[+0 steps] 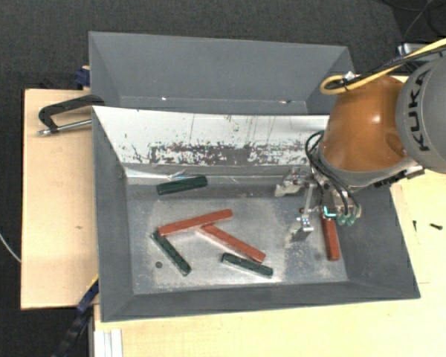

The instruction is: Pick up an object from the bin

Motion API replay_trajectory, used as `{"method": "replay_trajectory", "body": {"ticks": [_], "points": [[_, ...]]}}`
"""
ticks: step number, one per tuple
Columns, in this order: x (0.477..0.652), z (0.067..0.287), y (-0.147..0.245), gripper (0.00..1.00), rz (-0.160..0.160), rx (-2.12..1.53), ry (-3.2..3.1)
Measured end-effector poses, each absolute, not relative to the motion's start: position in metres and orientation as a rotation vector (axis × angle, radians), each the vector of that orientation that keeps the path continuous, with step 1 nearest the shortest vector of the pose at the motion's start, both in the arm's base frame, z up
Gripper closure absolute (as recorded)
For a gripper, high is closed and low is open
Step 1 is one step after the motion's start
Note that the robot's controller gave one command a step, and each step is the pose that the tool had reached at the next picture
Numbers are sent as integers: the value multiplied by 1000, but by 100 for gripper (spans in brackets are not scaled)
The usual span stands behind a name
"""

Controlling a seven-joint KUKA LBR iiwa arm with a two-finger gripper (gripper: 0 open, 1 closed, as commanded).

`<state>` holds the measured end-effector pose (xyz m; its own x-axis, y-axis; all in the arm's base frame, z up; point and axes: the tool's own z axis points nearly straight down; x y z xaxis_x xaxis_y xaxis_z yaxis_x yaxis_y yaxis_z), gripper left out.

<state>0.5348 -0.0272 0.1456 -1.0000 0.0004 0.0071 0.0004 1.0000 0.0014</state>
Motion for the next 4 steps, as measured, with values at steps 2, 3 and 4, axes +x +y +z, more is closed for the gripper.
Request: {"method": "replay_trajectory", "body": {"ticks": [2,3,4], "points": [[527,123,-4,0,3,112,-3149],[521,90,21,0,-3,115,-3139],[501,83,29,100,19,318,-3120]]}}
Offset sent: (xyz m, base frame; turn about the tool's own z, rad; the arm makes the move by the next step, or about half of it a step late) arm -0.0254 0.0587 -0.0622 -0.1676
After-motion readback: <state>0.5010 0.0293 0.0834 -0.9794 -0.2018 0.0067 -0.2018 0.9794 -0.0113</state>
